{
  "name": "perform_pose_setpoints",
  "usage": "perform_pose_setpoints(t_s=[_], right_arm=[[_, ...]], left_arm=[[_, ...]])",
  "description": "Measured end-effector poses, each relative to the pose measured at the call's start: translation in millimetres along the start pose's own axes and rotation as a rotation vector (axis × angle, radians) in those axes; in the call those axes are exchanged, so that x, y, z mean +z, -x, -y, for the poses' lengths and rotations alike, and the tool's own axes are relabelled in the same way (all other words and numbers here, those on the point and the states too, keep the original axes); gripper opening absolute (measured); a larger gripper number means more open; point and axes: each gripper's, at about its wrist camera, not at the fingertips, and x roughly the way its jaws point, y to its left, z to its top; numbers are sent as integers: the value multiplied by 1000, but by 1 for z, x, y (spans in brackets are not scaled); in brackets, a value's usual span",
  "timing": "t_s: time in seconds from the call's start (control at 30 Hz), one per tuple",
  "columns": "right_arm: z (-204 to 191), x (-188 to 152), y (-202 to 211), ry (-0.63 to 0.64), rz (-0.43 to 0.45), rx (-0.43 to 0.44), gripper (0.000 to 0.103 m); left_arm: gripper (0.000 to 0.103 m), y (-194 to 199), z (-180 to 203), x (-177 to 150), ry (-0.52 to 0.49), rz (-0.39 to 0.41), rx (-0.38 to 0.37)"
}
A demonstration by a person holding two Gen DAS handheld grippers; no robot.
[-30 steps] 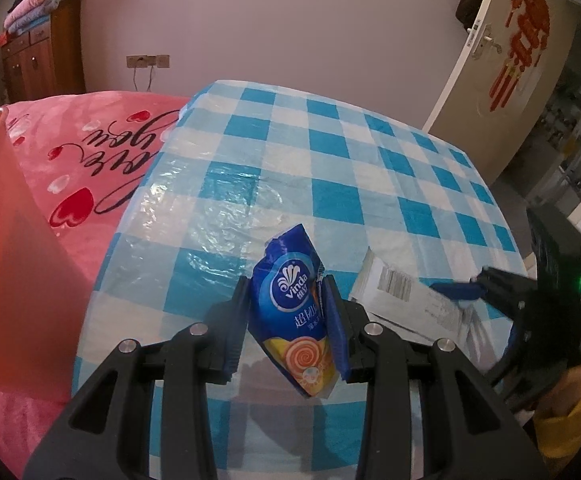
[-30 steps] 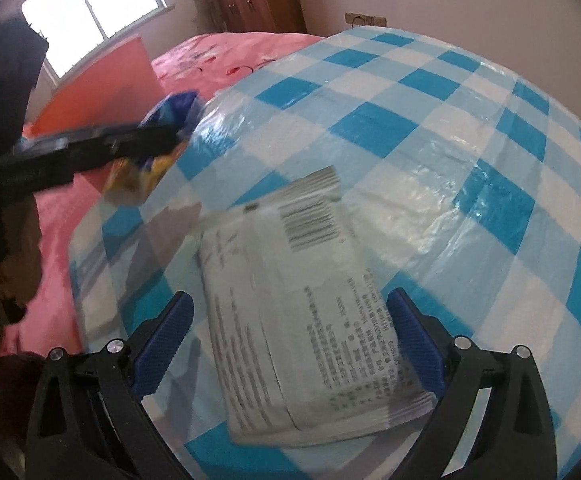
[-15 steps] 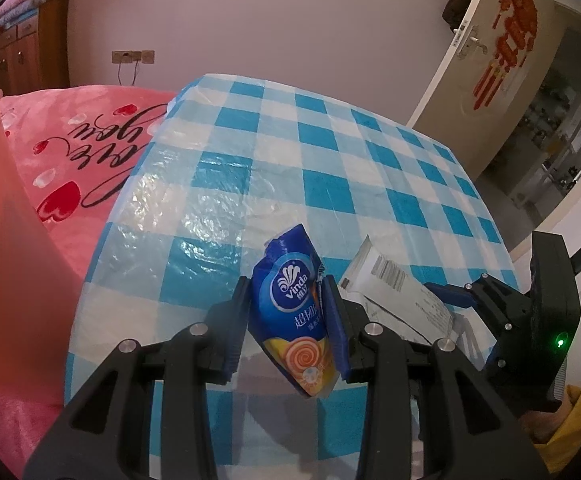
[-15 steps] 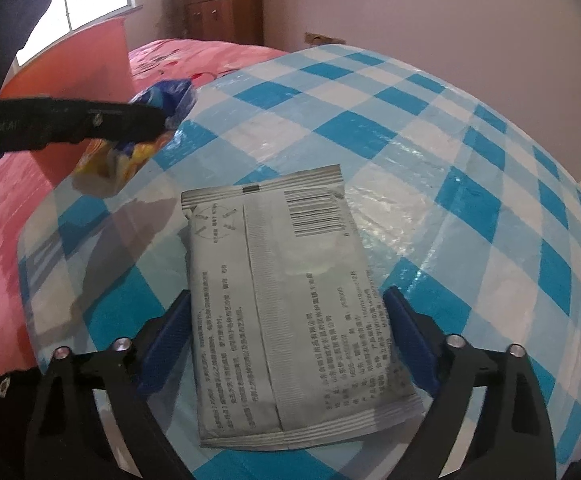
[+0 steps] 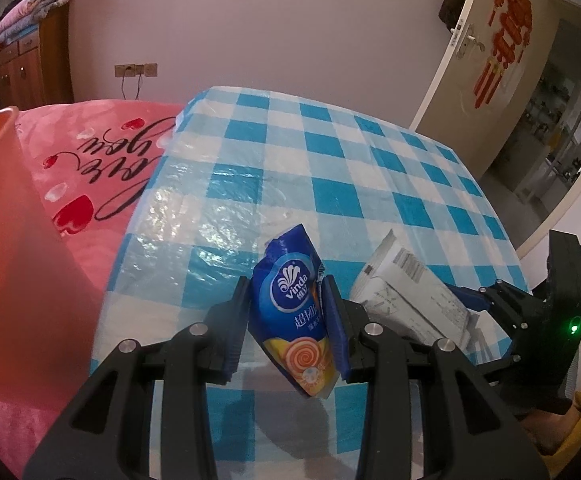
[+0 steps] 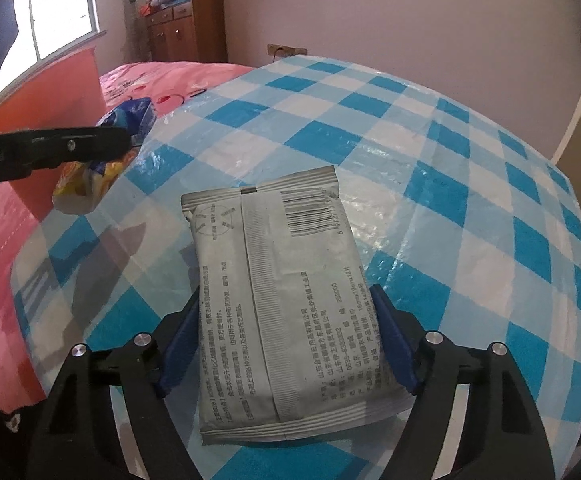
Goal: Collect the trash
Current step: 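Lift the tissue pack and paper packet and carry them toward the orange bucket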
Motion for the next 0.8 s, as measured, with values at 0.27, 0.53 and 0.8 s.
perform_pose_setpoints(t_s=[0.27,0.53,0.8], right_arm=[[-1,13,19,-22,35,-12,78],[-5,27,33,-52,45,23,78],[-10,48,46,-88,65,88,78]], left_arm=[[38,15,-4,5,-20,34,39],[38,38,-7,19,-34,96,66],[38,65,-22,36,-26,168,110]])
